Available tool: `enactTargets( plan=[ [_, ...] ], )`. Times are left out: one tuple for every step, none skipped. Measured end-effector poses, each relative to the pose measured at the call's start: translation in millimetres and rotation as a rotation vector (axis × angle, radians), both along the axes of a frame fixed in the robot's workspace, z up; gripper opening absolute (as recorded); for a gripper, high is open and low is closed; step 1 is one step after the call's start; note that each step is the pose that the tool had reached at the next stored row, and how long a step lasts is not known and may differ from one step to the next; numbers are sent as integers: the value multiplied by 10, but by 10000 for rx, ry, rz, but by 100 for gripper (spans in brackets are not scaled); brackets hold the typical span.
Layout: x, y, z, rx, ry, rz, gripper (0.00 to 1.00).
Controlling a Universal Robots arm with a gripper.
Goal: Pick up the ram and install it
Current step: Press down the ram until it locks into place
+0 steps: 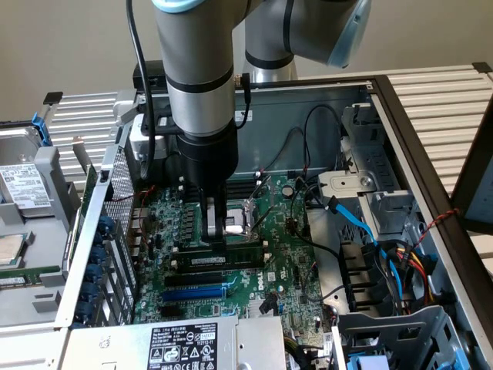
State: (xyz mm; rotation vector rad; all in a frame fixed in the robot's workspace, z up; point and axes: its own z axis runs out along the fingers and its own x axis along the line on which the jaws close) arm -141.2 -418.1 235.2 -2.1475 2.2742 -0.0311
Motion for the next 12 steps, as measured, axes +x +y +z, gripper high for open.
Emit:
enactTargets(
  plan=[
    [0, 0, 0, 1, 0, 0, 11],
    [0, 0, 0, 0, 0, 0, 11],
    [6, 0, 0, 0, 0, 0, 11],
    [32, 5, 0, 1, 0, -5, 11],
    [50, 5, 2, 5, 5, -23, 11],
    [50, 5, 3, 4, 39, -24, 11],
    [50, 5, 2, 11, 75, -24, 11],
    [51, 5, 4, 12, 80, -24, 11],
    [54, 5, 13, 11, 84, -24, 11],
    [59, 5, 26, 11, 95, -22, 11],
    [61, 5, 39, 9, 107, -23, 11],
    [61, 5, 42, 11, 107, -24, 11]
  ],
)
